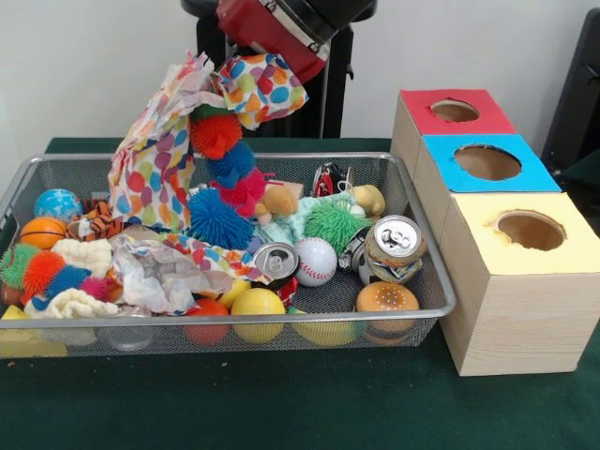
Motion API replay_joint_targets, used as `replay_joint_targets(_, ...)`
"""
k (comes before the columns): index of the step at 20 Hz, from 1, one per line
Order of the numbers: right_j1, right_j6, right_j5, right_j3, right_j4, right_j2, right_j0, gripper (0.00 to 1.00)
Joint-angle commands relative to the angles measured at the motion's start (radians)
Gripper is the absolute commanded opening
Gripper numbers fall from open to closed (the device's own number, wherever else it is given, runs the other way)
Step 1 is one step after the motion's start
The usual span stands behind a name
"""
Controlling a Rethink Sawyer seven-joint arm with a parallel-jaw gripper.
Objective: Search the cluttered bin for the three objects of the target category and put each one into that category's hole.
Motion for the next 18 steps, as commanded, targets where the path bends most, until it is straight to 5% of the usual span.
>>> replay_joint_targets(1, 0.042, 0.209, 0.11, -0.024, 0.051, 0.007, 0.004, 0.0)
replay_joint_targets(18, 0.054, 0.161, 0.137, -0.059, 0.078, 0.009, 0.006, 0.0)
